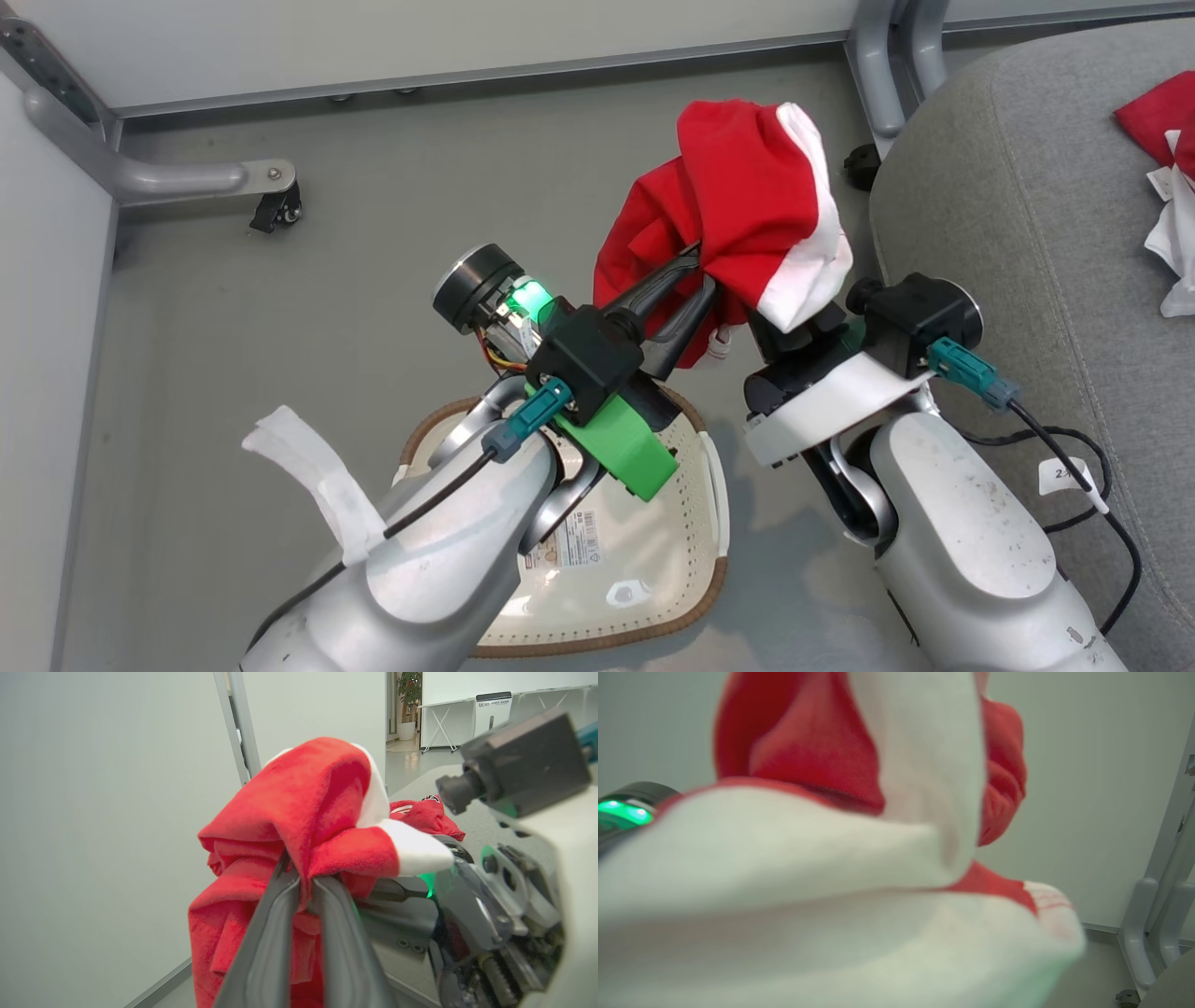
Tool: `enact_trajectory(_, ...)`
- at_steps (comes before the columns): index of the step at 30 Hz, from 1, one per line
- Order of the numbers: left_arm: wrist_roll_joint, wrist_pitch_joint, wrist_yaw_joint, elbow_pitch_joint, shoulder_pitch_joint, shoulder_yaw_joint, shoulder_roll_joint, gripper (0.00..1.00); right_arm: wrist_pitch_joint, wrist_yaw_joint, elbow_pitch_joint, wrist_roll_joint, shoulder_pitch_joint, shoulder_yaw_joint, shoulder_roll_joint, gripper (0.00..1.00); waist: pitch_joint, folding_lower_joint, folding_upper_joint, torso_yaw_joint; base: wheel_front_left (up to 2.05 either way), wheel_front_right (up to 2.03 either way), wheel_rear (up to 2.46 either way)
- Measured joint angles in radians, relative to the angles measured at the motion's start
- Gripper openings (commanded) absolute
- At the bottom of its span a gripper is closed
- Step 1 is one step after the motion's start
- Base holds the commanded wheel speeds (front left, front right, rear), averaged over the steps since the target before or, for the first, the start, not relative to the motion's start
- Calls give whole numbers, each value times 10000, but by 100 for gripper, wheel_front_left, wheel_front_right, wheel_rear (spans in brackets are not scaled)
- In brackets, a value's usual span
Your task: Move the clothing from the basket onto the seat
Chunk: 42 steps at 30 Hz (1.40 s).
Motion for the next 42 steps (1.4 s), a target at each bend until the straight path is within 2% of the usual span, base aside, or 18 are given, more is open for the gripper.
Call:
enact_trajectory(1,40,0,40,2,2,-2,19,48,0,2,13,0,0,-17,0,0,4,0,0,-8,0,0,0)
enact_trajectory(2,46,0,58,0,9,0,31,100,0,0,31,0,0,-35,0,0,10,0,0,-16,0,0,0)
enact_trajectory(21,395,-13,130,-194,379,130,374,100,0,0,236,-554,49,-1110,-2,0,205,0,0,-233,0,0,0)
enact_trajectory(30,527,-25,142,-240,537,125,621,100,0,0,12,-917,242,-1950,-8,0,368,0,0,-895,0,0,0)
enact_trajectory(42,617,-27,125,-259,653,-4,1028,100,2,0,-412,-920,680,-2918,-4,0,694,0,0,-2205,0,0,0)
